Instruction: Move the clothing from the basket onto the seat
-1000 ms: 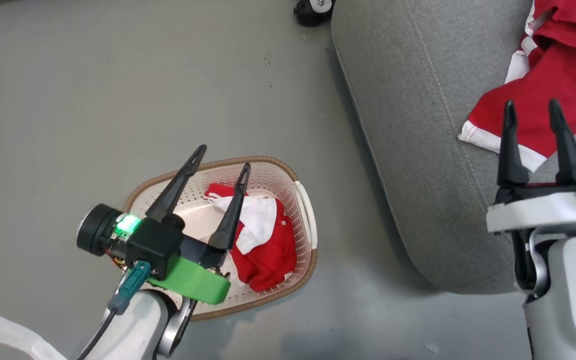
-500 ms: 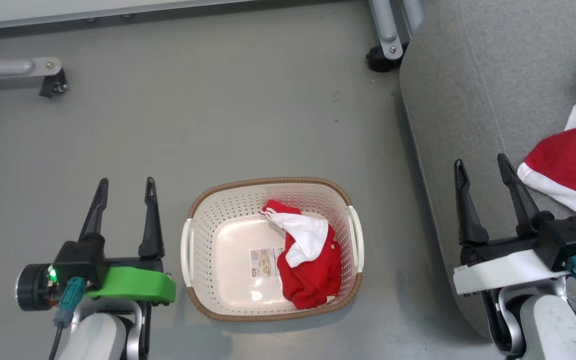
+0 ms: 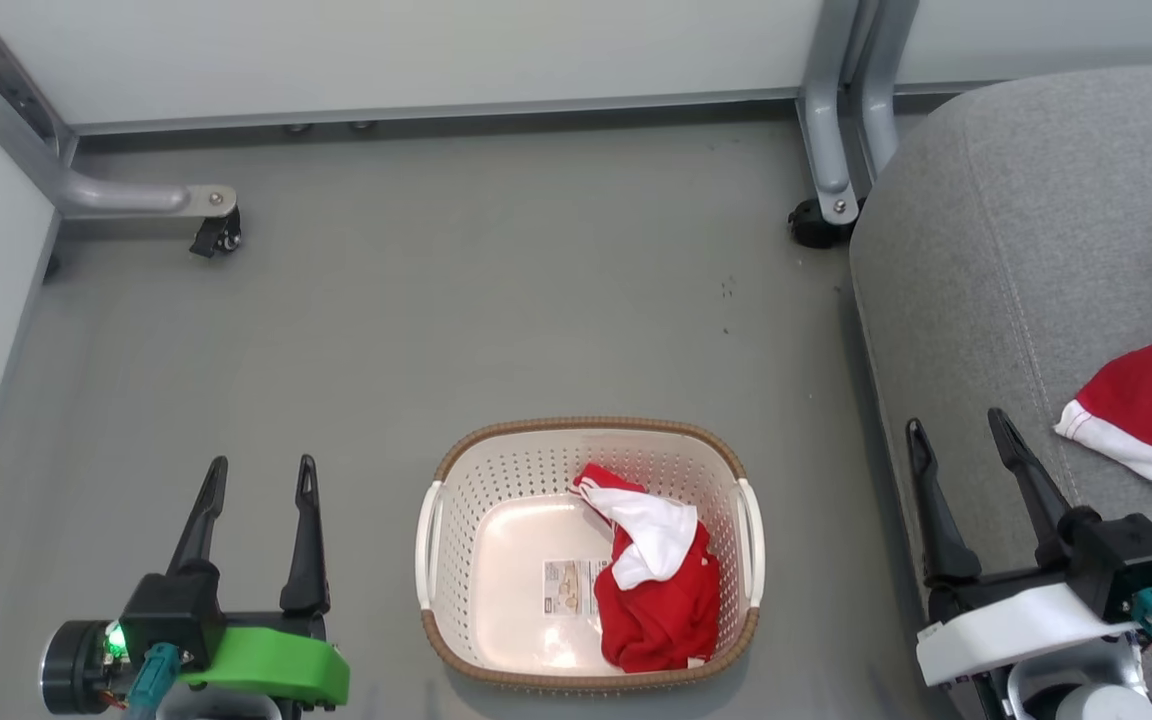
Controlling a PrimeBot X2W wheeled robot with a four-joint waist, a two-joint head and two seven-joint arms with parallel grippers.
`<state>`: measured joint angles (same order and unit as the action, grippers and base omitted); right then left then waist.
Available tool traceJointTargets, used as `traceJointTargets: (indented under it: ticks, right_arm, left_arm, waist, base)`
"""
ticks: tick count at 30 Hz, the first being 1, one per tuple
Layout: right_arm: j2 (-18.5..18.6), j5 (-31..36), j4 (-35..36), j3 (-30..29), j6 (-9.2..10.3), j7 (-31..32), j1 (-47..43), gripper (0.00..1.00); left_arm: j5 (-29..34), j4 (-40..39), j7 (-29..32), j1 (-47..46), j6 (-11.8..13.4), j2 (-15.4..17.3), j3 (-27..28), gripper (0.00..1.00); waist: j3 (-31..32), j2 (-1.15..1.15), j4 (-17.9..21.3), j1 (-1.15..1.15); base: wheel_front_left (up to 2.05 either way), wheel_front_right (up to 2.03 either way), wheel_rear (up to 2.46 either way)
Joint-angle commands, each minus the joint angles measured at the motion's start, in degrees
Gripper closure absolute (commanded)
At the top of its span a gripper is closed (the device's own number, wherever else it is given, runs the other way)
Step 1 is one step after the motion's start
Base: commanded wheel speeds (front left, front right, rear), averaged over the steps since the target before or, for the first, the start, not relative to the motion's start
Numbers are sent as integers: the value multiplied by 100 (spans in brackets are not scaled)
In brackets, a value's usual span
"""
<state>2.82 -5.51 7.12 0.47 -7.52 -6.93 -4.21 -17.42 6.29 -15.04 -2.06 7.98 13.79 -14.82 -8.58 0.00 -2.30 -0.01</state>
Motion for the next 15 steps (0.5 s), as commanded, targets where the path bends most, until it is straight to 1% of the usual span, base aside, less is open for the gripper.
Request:
traceJointTargets:
  ticks: [1, 6, 15]
  right_arm:
    - [14, -44, 61, -3, 6, 35, -124, 0]
    - [15, -115, 166, 7, 6, 114, -407, 0]
    - [14, -246, 302, 36, 6, 227, -771, 0]
  left_arm:
    - [47, 14, -19, 115, -42, -4, 28, 0]
    - [124, 54, -18, 355, -135, -28, 15, 0]
    - [174, 213, -18, 655, -196, -114, -51, 0]
  waist:
    - [223, 0, 27, 1]
    - [444, 0, 81, 1]
    - [756, 0, 155, 1]
  base:
    - [0, 0, 0]
    - [0, 0, 0]
    - [0, 0, 0]
